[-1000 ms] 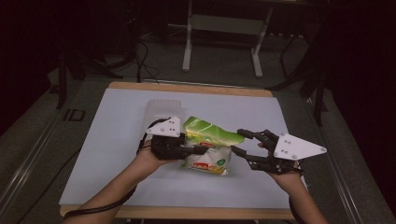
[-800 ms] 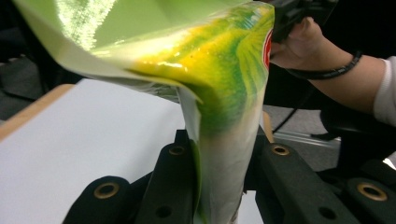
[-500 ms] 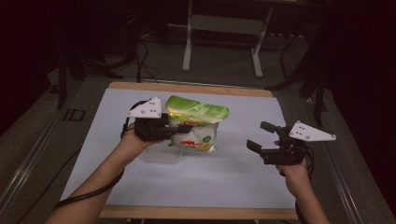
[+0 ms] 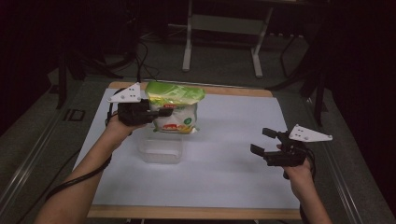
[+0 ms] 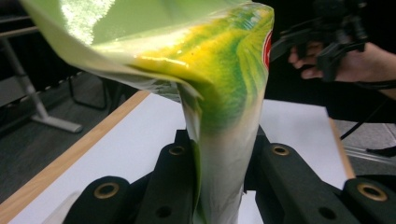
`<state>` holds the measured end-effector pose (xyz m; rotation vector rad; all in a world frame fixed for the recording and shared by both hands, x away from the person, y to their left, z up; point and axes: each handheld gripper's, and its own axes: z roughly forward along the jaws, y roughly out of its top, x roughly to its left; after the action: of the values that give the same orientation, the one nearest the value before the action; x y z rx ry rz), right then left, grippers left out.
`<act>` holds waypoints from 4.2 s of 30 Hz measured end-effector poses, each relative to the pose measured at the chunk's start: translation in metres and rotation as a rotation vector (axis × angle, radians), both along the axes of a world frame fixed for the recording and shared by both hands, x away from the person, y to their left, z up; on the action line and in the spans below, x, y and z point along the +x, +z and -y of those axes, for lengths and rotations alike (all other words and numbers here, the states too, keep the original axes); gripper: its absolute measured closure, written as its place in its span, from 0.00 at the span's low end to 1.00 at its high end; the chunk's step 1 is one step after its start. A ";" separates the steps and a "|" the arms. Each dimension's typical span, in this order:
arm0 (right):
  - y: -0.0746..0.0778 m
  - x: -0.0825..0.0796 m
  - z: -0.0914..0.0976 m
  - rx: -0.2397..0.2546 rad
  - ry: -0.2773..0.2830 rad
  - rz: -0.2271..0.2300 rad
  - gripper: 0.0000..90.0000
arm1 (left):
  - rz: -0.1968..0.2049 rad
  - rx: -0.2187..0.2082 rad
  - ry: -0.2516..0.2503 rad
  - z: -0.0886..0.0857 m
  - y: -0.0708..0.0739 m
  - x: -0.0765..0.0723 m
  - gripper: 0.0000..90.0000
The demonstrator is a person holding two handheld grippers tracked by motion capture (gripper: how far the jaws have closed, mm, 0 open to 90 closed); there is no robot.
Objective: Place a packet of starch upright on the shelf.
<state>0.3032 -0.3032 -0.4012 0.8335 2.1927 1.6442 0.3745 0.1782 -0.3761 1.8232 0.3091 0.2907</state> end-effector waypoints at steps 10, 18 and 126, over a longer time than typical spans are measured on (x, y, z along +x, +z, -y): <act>-0.003 0.001 0.006 -0.003 -0.008 -0.003 0.16 | -0.023 0.010 0.000 -0.022 -0.028 0.025 0.89; -0.006 0.002 0.007 -0.016 -0.010 -0.011 0.16 | -0.062 0.067 0.004 -0.022 -0.049 0.028 0.89; -0.045 -0.012 0.005 -0.080 0.029 -0.110 0.16 | -0.111 0.049 0.308 -0.029 -0.083 -0.076 0.02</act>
<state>0.2914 -0.3082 -0.4465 0.8930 2.3389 1.5465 0.2984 0.2073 -0.4593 1.8420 0.6680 0.4139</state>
